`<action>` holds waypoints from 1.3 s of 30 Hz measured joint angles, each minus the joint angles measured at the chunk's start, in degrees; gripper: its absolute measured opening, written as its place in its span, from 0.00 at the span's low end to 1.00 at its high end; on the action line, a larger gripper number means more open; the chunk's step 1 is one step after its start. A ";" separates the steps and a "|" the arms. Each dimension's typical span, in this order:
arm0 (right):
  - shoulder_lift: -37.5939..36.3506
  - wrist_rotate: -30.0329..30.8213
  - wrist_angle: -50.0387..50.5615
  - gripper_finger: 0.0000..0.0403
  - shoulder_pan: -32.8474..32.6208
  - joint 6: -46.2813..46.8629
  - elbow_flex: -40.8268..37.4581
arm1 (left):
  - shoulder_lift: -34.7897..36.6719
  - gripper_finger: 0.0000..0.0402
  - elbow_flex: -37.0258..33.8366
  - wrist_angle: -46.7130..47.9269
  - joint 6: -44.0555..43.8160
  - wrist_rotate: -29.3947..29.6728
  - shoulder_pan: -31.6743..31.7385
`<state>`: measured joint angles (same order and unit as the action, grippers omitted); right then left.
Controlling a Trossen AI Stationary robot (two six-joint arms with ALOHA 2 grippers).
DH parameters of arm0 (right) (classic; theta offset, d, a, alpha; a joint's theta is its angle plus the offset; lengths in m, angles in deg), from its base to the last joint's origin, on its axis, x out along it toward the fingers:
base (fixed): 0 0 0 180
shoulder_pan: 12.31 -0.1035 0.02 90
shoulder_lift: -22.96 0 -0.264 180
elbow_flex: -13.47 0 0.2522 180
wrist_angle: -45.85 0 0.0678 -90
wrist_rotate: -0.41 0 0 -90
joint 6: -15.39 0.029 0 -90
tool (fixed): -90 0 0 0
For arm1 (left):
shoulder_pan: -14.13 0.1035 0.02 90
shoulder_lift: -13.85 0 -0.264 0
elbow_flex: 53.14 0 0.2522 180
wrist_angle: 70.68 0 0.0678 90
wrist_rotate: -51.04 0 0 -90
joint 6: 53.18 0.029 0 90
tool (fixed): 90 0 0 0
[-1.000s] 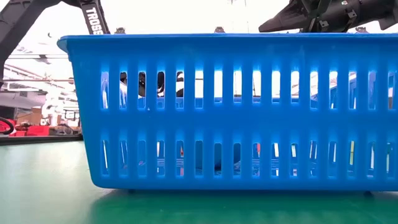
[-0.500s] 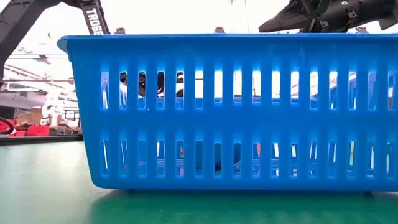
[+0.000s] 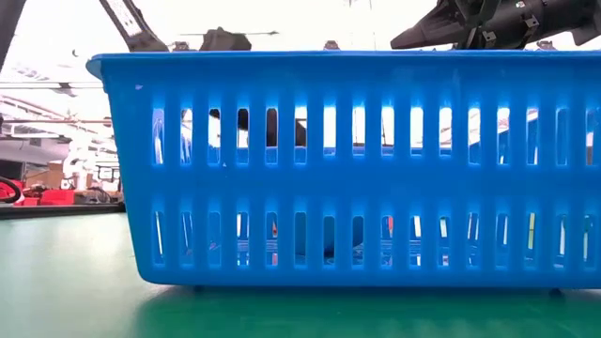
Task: Sort & place blocks by color
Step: Put the orange block into the orange bin
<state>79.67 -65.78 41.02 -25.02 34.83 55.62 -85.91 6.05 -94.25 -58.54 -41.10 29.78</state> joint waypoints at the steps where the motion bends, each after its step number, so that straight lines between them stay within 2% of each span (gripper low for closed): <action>1: 0.00 0.00 0.00 0.79 0.00 -0.01 -0.01 | 1.30 0.33 0.00 0.11 -0.34 -1.24 -0.97; 4: 0.00 0.01 0.00 0.79 0.01 -0.02 -0.01 | 3.46 0.33 0.00 0.47 -1.33 -3.89 -5.30; 8: 0.00 0.01 0.00 0.79 0.01 0.00 -0.01 | 3.65 0.33 0.00 1.51 -1.13 -3.88 -13.21; 15: 0.00 0.01 0.00 0.79 0.01 0.00 -0.01 | 3.35 0.33 0.00 3.81 0.94 -0.82 -22.25; 17: 0.00 0.00 -0.11 0.79 0.01 -0.31 -0.02 | 3.37 0.33 0.00 5.80 0.26 -0.29 -23.37; 22: 0.00 0.00 -0.35 0.79 0.02 -0.65 -0.02 | 3.35 0.34 0.00 12.93 -2.97 7.12 -24.57; 24: 0.00 -0.04 -0.41 0.79 0.01 -0.52 0.00 | 3.35 0.36 0.00 14.96 -4.31 8.26 -24.73; 34: -0.01 -0.09 -0.98 0.79 -0.11 8.50 -0.01 | 3.35 0.35 0.00 16.15 -7.30 8.25 -24.80; 39: 0.00 -0.11 -0.94 0.79 -0.13 15.55 0.00 | 3.35 0.46 0.00 16.27 -9.43 8.23 -24.80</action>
<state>79.67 -65.89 40.08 -25.16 50.38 55.62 -82.55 6.05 -77.98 -67.97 -32.88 4.98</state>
